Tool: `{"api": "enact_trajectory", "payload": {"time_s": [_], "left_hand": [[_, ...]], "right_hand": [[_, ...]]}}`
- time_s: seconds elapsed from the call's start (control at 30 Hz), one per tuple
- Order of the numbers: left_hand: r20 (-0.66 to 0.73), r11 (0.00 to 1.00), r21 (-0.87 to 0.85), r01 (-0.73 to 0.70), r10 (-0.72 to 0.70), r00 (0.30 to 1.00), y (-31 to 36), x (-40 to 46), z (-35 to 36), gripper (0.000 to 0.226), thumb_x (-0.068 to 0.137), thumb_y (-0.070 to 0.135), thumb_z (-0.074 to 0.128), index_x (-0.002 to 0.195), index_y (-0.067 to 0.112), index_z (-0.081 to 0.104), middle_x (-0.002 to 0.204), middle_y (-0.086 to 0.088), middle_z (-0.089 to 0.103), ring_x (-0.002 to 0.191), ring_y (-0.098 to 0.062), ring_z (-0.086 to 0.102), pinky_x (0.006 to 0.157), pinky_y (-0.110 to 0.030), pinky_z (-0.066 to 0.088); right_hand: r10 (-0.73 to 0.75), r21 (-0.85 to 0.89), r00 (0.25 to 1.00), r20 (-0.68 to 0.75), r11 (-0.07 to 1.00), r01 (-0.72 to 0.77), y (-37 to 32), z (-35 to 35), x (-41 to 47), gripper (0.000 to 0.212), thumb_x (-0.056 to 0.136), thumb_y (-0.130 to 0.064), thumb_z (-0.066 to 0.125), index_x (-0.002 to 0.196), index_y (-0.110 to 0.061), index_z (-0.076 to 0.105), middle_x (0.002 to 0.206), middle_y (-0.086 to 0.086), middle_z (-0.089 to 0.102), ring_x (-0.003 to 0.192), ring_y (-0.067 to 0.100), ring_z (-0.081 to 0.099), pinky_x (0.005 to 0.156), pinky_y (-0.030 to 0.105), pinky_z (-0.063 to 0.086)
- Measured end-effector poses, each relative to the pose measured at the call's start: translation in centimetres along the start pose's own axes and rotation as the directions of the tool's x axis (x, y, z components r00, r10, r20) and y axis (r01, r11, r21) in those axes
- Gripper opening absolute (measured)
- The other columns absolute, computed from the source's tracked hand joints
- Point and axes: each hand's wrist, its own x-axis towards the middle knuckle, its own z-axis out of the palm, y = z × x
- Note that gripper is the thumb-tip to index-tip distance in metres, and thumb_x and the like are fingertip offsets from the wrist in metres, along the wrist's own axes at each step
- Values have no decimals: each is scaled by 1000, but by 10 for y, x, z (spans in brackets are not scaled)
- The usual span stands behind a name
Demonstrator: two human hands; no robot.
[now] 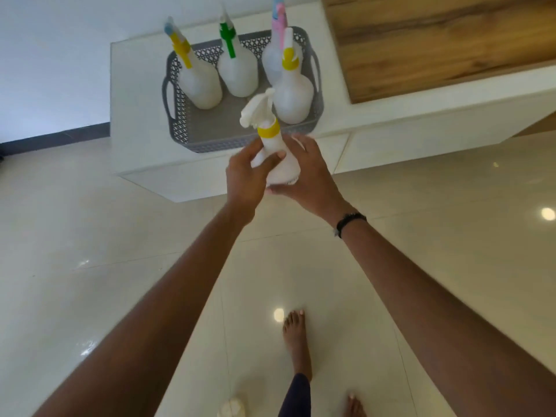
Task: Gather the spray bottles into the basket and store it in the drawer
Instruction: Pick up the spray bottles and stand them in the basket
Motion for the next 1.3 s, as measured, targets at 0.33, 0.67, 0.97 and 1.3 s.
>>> {"api": "enact_trajectory", "payload": {"time_s": [0.33,0.67,0.97,1.3], "left_hand": [[-258,999,8,-34,35,966,30,99,-12,45,77,21,76,120,16,66,116,3,70,108,-8,63,98,-32,51],[-442,997,-40,67,-78,894,11,162,9,48,72,27,79,118,18,68,114,2,71,110,-10,63,99,-32,50],[-494,992,-50,118,-127,860,-6,171,13,50,69,24,82,117,17,68,112,5,72,106,-7,64,94,-26,51],[-428,996,36,77,-54,902,-13,175,7,45,75,24,77,118,16,66,111,7,71,104,-5,62,87,-13,47]], "right_hand": [[-83,-9,992,-91,997,83,-16,23,110,85,68,-3,79,141,-3,36,142,21,32,132,26,35,92,-9,21],[-66,-147,994,-89,988,53,3,36,164,69,78,10,64,141,-8,41,146,14,40,129,26,45,99,31,47],[-61,-245,996,-58,968,45,14,46,171,54,81,-15,72,130,-11,50,135,4,57,116,25,58,91,39,48],[-24,-254,994,-105,967,-4,10,52,170,58,82,-16,71,134,-10,47,135,5,57,116,25,58,94,39,49]]}}
